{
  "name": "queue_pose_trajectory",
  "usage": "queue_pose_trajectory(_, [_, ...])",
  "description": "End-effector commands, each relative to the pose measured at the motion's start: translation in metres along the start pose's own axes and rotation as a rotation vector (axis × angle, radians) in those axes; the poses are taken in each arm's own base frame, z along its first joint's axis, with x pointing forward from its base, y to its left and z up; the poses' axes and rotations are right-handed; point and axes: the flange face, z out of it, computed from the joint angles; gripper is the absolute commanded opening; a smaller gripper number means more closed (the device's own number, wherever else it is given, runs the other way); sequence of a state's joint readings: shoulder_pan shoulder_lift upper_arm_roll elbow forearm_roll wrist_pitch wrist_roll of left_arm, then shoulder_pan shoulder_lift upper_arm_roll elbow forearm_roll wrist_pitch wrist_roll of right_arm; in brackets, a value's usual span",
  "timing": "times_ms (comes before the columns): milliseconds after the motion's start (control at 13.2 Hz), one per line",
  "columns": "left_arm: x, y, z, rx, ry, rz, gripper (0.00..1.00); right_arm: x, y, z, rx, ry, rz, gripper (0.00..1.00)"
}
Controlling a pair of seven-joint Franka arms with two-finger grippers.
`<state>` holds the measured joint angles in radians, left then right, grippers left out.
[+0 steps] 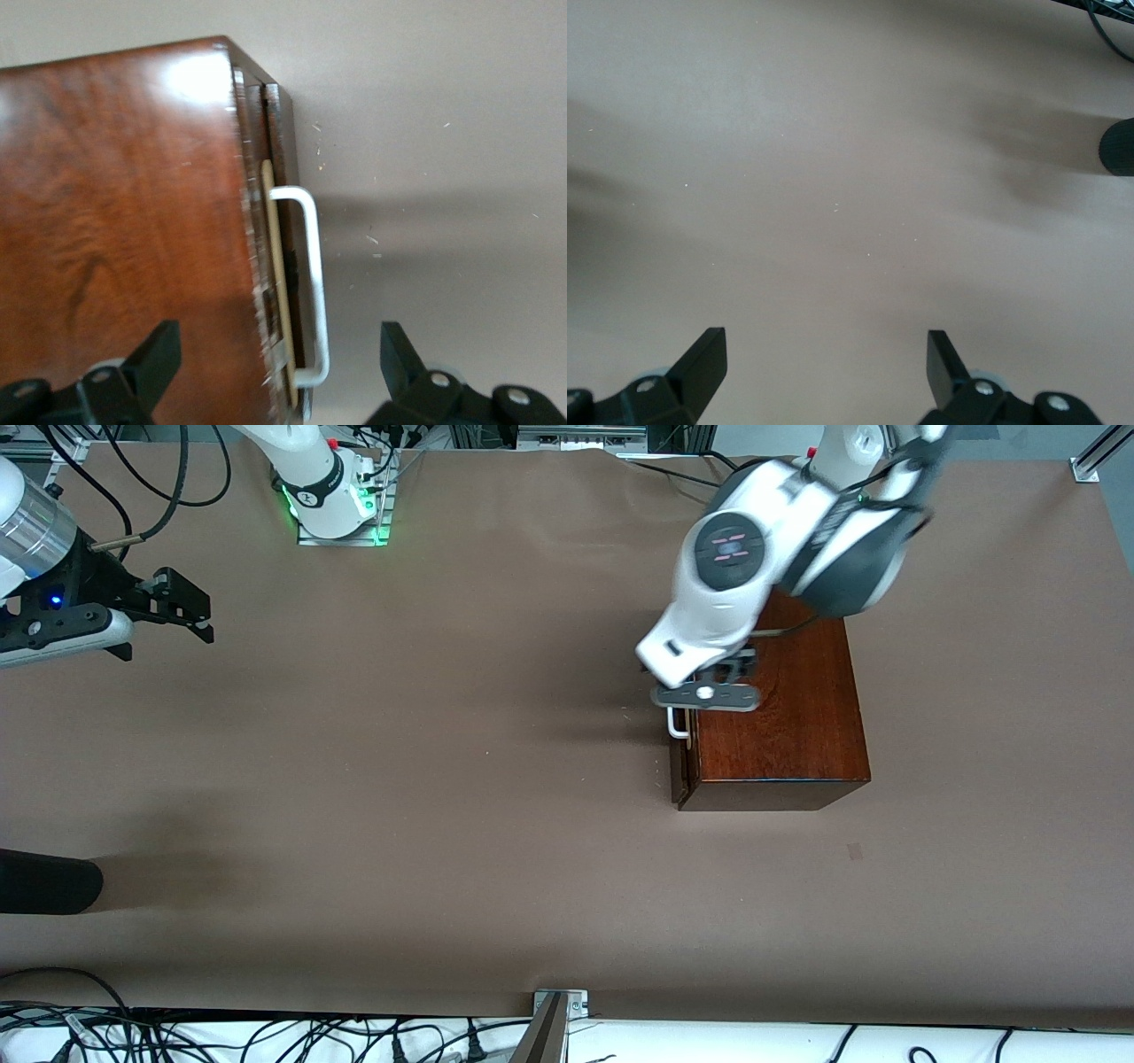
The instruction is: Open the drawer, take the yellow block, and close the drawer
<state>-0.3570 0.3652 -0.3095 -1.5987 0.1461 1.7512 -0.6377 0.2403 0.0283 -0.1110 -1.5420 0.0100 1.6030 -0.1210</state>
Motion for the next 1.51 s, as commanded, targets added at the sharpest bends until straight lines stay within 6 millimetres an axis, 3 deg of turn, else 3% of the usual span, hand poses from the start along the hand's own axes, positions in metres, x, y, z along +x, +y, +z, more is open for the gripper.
queue_pose_trajectory(0, [-0.001, 0.029, 0.021, 0.035, 0.009, -0.041, 1.00, 0.000, -0.001, -0.005, 0.001, -0.002, 0.009, 1.00])
queue_pose_trajectory(302, [-0.026, 0.060, 0.058, 0.140, 0.044, -0.057, 1.00, 0.000, -0.001, -0.005, 0.001, -0.002, 0.009, 1.00])
queue_pose_trajectory(831, [-0.025, 0.065, 0.091, 0.173, 0.044, -0.046, 1.00, 0.000, -0.001, -0.005, 0.001, -0.002, 0.009, 1.00])
queue_pose_trajectory(1133, [-0.023, 0.067, 0.101, 0.173, 0.035, -0.044, 1.00, 0.000, -0.001, -0.006, 0.001, 0.000, 0.009, 1.00])
queue_pose_trajectory(1436, [-0.030, 0.082, 0.118, 0.180, 0.028, -0.048, 1.00, 0.000, 0.000, -0.006, 0.002, 0.000, 0.011, 1.00])
